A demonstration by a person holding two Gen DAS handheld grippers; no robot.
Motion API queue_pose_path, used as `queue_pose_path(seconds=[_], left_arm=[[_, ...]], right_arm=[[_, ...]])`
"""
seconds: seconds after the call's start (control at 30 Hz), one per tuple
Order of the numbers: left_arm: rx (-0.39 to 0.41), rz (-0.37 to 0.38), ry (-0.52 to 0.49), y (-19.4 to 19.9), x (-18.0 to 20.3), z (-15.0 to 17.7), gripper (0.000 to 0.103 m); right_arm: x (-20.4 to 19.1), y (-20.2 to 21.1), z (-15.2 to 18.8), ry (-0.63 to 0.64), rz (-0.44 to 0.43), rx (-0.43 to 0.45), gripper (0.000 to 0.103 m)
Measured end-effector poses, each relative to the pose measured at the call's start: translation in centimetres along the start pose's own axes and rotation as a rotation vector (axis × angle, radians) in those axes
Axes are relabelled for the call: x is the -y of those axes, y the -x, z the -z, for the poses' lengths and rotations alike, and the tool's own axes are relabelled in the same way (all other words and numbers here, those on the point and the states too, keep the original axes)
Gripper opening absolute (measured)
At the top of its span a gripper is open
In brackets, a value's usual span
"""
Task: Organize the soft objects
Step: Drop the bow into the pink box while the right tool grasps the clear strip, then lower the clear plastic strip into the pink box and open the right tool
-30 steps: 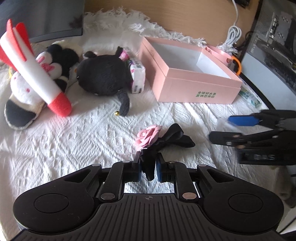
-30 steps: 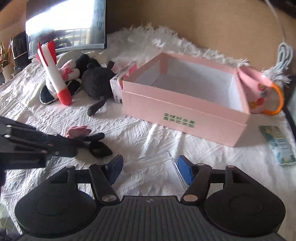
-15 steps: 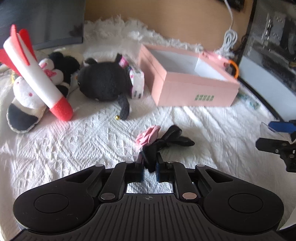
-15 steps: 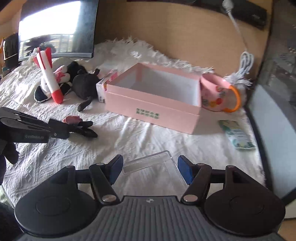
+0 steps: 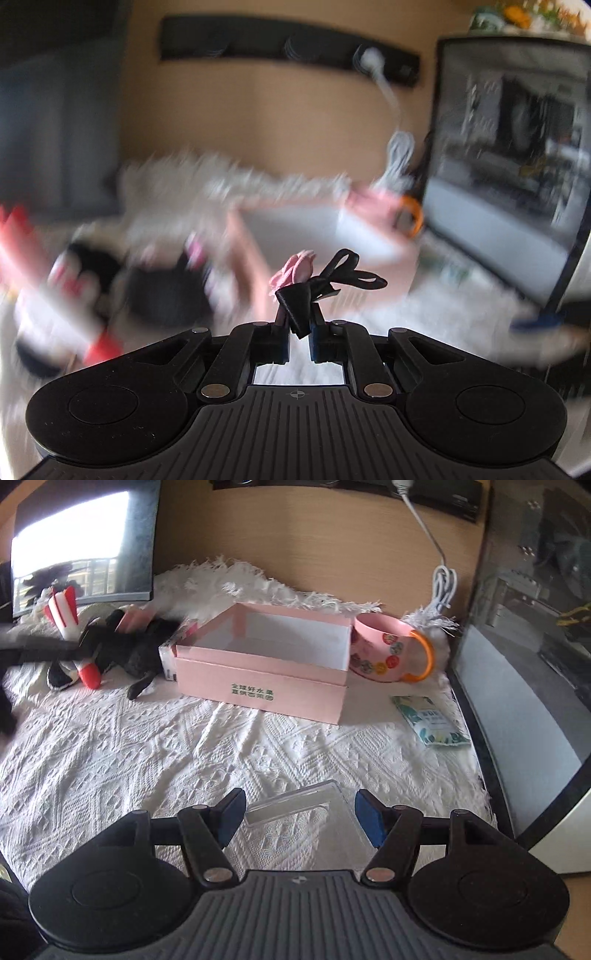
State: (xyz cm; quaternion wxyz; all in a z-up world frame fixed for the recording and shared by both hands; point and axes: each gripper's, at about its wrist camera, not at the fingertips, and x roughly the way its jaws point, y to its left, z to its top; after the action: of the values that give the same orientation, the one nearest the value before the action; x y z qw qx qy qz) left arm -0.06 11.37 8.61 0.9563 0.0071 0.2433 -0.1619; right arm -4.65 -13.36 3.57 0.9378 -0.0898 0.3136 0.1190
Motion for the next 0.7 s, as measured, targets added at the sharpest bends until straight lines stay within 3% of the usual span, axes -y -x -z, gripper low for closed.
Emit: queue_pose_path(seconds=[0.07, 0.13, 0.17, 0.27, 0.33, 0.53, 0.7], left_arm=[[0.079, 0.004, 0.004, -1.8, 0.6, -3.7, 0.013], [0.141, 0.034, 0.082, -4.8, 0.4, -7.3, 0.018], [0.105, 0.054, 0.121, -6.9, 0.1, -8.4, 0.018], [-0.161, 0.096, 0.222, -13.5, -1.3, -9.1, 0.016], [-0.231, 0.108, 0.281, -14.9, -2.3, -7.5, 0.016], [-0.185, 0.06, 0.247, -9.7, -2.8, -3.5, 0.016], [-0.167, -0.023, 0.161, -4.3, -2.9, -0.1, 0.016]], right_arm=[[0.1, 0.1, -0.2, -0.004, 0.006, 0.01, 0.066], [0.1, 0.1, -0.5, -0.008, 0.014, 0.025, 0.066], [0.1, 0.0, -0.7, -0.013, 0.016, 0.032, 0.066], [0.1, 0.0, -1.0, -0.021, 0.036, 0.046, 0.066], [0.3, 0.1, -1.3, -0.028, 0.047, 0.058, 0.066], [1.1, -0.9, -3.9, -0.046, 0.033, 0.089, 0.066], [0.5, -3.0, -10.5, 0.035, 0.003, 0.188, 0.066]])
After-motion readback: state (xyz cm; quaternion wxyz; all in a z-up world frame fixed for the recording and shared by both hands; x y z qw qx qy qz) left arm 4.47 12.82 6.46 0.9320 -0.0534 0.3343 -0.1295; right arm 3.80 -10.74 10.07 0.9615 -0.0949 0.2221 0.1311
